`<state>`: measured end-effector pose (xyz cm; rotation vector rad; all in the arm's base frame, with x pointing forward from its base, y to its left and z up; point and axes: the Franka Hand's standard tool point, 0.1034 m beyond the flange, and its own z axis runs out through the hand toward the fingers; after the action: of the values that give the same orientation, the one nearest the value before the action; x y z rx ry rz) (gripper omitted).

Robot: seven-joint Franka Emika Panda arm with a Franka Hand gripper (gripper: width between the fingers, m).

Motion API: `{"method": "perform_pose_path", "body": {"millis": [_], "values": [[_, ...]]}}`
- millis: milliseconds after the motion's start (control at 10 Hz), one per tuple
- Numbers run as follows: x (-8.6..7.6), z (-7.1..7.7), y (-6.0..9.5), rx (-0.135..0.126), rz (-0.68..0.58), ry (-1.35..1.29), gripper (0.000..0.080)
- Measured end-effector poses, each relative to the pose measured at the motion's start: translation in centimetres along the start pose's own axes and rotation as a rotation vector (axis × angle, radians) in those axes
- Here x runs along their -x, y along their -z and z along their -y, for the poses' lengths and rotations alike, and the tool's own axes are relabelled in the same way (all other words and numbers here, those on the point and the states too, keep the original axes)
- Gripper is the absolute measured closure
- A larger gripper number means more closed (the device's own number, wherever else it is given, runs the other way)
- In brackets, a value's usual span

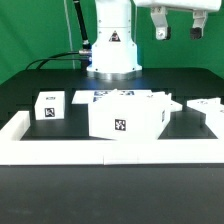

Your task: Assemble cabinet

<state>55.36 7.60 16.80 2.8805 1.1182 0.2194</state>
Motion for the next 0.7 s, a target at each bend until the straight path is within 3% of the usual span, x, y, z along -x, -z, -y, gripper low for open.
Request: {"method": "perform_pose_path", "body": {"millis": [700], "values": [[0.11, 0.03, -0.16, 0.000, 0.001, 0.025, 0.0002]]}}
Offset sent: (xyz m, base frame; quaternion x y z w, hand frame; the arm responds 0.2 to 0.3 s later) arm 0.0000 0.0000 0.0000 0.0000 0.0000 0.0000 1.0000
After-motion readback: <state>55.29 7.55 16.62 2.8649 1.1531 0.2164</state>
